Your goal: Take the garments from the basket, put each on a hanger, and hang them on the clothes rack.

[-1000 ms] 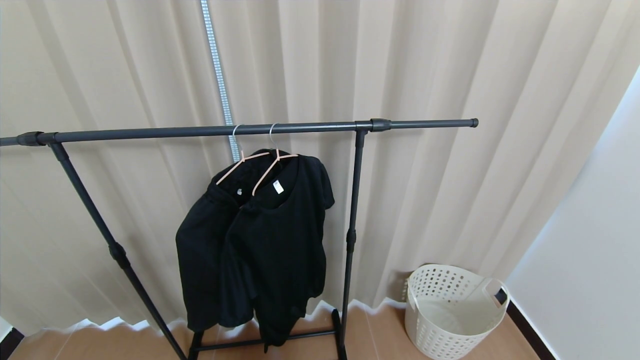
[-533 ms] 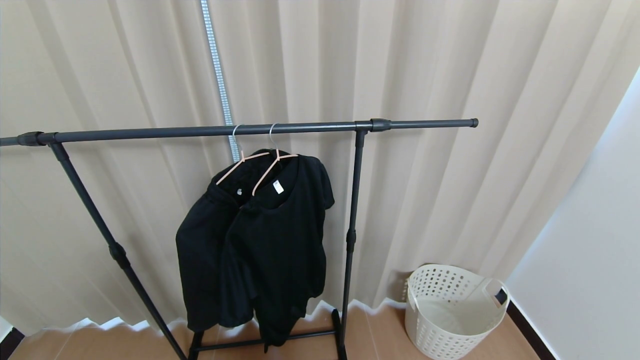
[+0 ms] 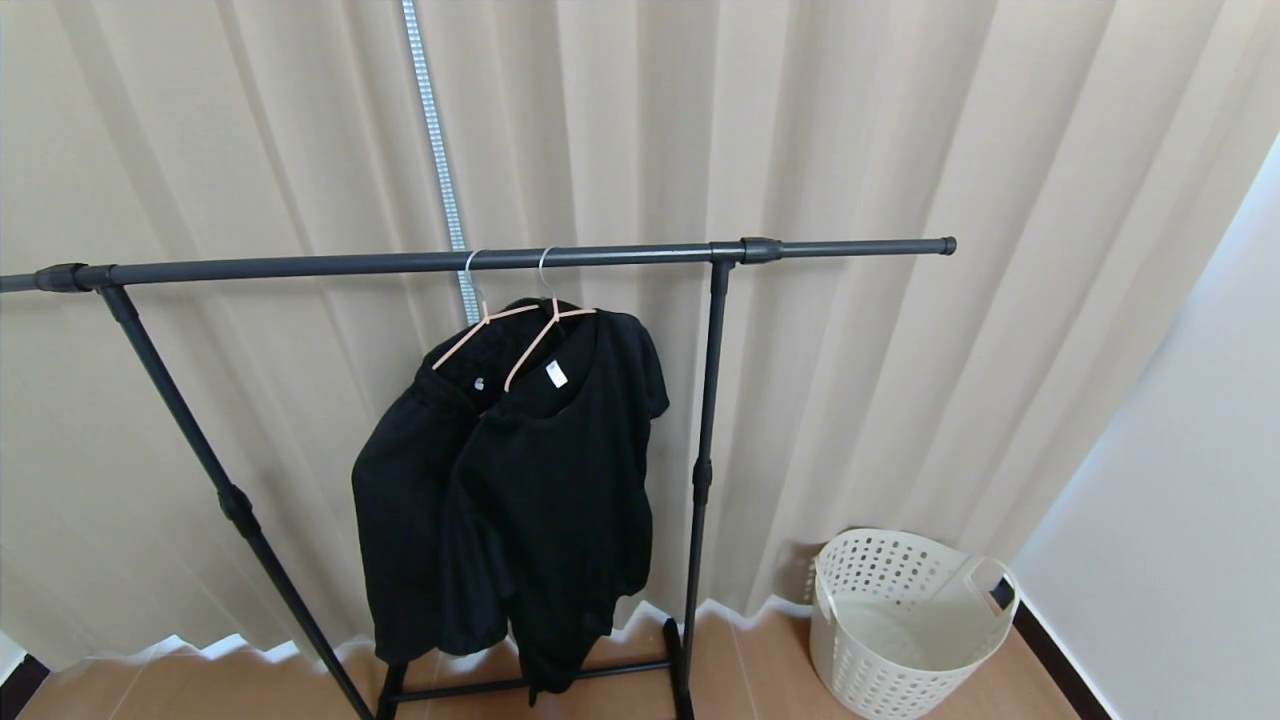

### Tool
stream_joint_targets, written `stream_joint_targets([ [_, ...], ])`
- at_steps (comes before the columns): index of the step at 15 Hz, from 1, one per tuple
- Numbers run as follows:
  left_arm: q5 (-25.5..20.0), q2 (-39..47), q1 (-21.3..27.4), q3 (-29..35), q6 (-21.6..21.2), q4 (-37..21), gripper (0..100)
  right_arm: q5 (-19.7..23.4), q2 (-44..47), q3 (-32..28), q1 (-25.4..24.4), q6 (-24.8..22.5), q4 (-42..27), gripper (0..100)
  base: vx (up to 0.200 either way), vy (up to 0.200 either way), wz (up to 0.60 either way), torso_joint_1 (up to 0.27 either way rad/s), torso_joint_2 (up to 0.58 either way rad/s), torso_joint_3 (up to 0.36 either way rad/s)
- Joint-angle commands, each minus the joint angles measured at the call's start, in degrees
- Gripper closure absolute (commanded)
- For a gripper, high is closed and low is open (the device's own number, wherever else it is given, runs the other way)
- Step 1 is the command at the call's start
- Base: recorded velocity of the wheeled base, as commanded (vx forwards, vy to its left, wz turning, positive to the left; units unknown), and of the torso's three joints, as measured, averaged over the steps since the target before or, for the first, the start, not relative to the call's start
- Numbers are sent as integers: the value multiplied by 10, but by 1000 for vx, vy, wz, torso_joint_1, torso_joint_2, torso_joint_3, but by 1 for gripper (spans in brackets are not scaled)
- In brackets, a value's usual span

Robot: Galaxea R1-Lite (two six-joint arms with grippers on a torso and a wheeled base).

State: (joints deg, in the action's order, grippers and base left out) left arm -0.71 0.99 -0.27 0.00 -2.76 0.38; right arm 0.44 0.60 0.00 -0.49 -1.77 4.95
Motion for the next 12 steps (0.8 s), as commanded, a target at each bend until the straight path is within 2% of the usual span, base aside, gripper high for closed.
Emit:
stream_joint_targets([
  [1,0,-7,0,0,5,1,0,2,-2,0,0,6,0,0,0,0,0,0,0,0],
  [5,4,-7,0,0,20,1,0,2,-2,0,0,5,0,0,0,0,0,0,0,0],
  [12,4,-7,0,0,20,1,0,2,-2,0,0,4,0,0,0,0,0,0,0,0],
])
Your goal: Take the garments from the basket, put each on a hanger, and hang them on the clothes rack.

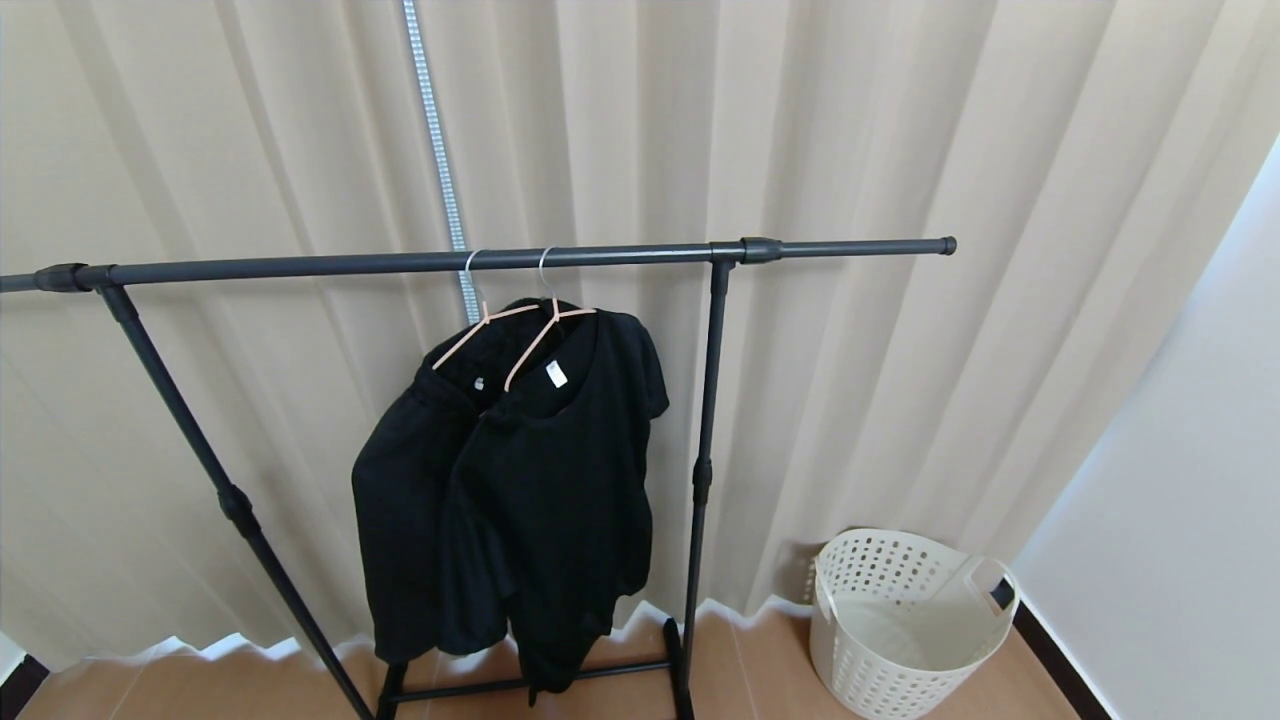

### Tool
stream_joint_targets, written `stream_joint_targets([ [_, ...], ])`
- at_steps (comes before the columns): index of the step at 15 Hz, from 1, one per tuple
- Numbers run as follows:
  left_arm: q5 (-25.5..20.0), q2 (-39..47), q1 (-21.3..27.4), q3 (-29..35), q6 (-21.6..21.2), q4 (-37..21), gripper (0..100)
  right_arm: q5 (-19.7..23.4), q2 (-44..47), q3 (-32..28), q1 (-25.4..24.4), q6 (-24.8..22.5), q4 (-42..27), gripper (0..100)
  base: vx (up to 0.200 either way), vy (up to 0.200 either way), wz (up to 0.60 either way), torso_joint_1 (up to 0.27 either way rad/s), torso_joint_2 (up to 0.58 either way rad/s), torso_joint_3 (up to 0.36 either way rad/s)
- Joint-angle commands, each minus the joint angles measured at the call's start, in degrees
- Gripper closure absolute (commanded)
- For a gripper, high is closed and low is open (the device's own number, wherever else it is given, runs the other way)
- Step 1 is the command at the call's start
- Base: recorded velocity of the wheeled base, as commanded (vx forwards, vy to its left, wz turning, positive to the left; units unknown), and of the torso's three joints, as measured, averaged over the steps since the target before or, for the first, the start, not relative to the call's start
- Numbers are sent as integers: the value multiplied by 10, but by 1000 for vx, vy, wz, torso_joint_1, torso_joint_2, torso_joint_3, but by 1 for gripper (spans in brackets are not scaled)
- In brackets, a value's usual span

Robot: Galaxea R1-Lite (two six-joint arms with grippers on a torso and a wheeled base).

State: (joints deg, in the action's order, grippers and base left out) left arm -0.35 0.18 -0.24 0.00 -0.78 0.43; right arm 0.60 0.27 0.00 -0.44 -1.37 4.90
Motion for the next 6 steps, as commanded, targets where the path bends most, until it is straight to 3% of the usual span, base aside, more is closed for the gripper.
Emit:
stream_joint_targets([
  [1,0,1,0,0,0,0,0,0,1,0,0,0,0,0,0,0,0,0,0,0],
  [6,0,1,0,0,0,0,0,0,2,0,0,-1,0,0,0,0,0,0,0,0],
])
